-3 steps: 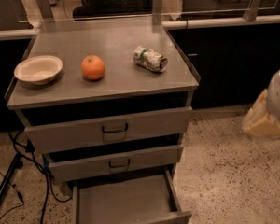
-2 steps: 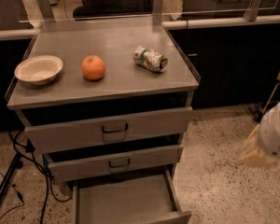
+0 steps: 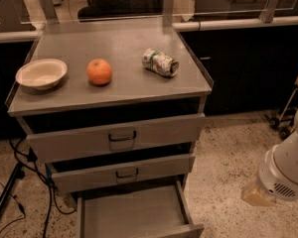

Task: Close bottom drawer

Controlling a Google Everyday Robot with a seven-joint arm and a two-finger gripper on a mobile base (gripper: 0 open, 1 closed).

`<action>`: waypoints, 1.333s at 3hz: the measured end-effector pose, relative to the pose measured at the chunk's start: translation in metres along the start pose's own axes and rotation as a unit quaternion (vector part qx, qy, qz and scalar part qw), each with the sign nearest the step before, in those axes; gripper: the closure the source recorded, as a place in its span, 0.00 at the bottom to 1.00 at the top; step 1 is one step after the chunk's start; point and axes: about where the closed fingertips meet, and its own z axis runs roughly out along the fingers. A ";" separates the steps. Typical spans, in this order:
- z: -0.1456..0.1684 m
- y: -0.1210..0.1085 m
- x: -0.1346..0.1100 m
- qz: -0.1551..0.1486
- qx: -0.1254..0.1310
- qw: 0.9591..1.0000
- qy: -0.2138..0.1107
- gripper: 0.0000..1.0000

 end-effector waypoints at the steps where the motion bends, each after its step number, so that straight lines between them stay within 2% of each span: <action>1: 0.037 0.017 0.003 0.004 -0.016 1.000 -0.006 1.00; 2: 0.106 0.027 0.001 0.011 -0.031 0.999 -0.009 1.00; 3: 0.164 0.023 -0.007 0.023 -0.040 0.999 -0.015 1.00; 4: 0.224 0.024 -0.019 0.026 -0.059 0.998 -0.012 1.00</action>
Offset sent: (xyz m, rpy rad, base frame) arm -0.0104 0.0499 -0.1913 0.0790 0.0693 -0.0284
